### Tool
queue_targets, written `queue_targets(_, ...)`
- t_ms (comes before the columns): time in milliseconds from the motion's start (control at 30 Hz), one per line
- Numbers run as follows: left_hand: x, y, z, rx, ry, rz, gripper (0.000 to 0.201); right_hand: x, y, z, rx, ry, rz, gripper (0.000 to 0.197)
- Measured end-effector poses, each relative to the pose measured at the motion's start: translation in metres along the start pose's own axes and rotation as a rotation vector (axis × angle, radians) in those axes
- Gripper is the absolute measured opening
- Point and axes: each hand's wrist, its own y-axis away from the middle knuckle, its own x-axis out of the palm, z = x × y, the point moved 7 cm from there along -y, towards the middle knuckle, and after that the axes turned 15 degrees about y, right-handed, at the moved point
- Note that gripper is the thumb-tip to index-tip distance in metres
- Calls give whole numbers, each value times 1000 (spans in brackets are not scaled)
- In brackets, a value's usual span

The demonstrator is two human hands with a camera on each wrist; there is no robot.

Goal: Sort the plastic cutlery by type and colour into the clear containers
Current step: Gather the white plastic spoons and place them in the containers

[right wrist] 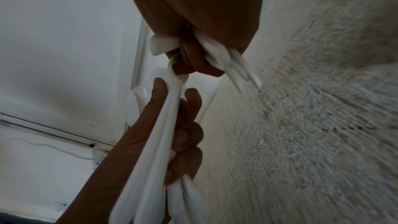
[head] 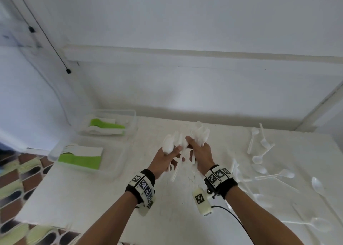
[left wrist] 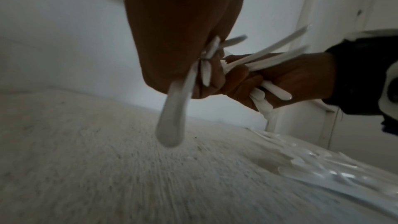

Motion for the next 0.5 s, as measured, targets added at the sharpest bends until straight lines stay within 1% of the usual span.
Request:
queue_targets(100, -3, -7, -3, 13, 10, -16, 39, 1, -8, 12, -13, 10, 14, 29)
queue_targets(133, -6, -9, -3, 15, 6, -50, 38, 0, -12, 15, -11, 9, 8, 27)
queue_targets(200, -15, -15, -2, 9, -12, -137, 39, -2, -19, 24, -29, 6, 19, 28)
queue_targets(233, -18, -18, -1, -1, -29, -173, 38, -1, -23, 28, -50, 11, 48, 29)
queue_targets(300, -22, -21, -1, -18, -70, -208, 32, 6, -28, 36, -118, 46, 154, 33)
queue_targets(367, -20, -22, -5, -3, -98, -183, 27, 13, -30, 42, -179, 118, 241, 37)
queue_targets(400, -17, -22, -8, 15, -91, -147, 23, 15, -33, 40, -173, 152, 249, 39)
queue_targets(433, -14, -21, -12, 34, -71, -98, 19, 15, -36, 38, -157, 173, 230, 41)
queue_targets(500, -8, -20, -17, 55, -23, -19, 17, 12, -45, 31, -119, 168, 169, 37)
